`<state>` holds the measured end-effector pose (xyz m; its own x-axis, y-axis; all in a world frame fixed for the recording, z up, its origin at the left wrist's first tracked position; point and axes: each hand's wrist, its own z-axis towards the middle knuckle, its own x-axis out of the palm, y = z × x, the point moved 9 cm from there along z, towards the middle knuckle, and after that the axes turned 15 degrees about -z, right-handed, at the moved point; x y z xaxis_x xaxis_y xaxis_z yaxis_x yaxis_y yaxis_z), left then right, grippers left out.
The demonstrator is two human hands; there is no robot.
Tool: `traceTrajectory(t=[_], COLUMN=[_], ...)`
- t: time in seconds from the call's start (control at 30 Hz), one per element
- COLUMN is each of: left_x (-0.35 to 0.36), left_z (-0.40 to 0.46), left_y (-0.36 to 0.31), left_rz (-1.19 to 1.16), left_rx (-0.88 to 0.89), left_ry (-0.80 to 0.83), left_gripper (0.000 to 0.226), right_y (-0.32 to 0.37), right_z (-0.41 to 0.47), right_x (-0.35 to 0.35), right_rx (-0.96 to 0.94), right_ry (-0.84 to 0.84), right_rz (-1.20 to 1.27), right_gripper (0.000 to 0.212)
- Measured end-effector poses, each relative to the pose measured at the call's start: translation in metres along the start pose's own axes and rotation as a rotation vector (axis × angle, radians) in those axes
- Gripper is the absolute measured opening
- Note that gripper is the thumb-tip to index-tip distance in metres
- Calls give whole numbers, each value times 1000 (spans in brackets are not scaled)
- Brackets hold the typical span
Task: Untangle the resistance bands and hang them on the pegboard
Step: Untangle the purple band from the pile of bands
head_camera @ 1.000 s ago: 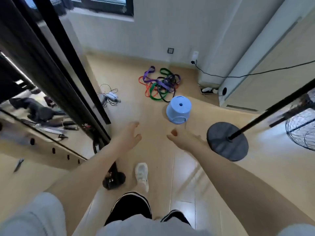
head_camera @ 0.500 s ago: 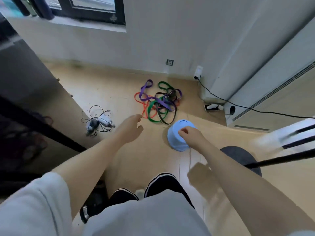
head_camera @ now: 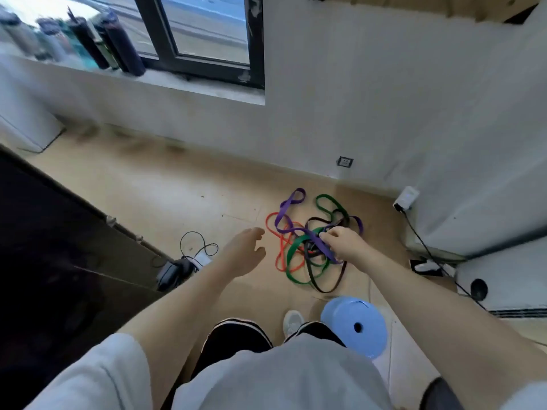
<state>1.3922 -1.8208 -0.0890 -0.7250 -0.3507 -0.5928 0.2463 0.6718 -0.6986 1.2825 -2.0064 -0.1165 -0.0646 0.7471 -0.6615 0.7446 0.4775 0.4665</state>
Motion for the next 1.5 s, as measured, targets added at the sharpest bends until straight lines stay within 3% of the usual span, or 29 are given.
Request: traceTrajectory(t=[0.17,0.33,0.7,0.97,1.23,1.5], left_x=[-54,-103,-168,-36,158,243], left_z=[78,166,413,545,710,791], left_y=[7,31,35,60,206,315], left_rz=[-40,-74,126,190,340,339], left_rx=[-67,-123,-13,93,172,19], left_ry=[-40,-52,242,519,641,632], left_gripper=[46,46,45,45,43,51], right_y=[65,109,116,44,-97,-137], right_z=[79,160,328,438,648,757], right_x=[-25,-25,-41,2,158,288], right_rx=[-32,-56,303,402,477,349], right_ry=[51,83,77,32,10,127], right_rz=[-76,-105,100,147,190,201], right_gripper=[25,41,36,42,35,35])
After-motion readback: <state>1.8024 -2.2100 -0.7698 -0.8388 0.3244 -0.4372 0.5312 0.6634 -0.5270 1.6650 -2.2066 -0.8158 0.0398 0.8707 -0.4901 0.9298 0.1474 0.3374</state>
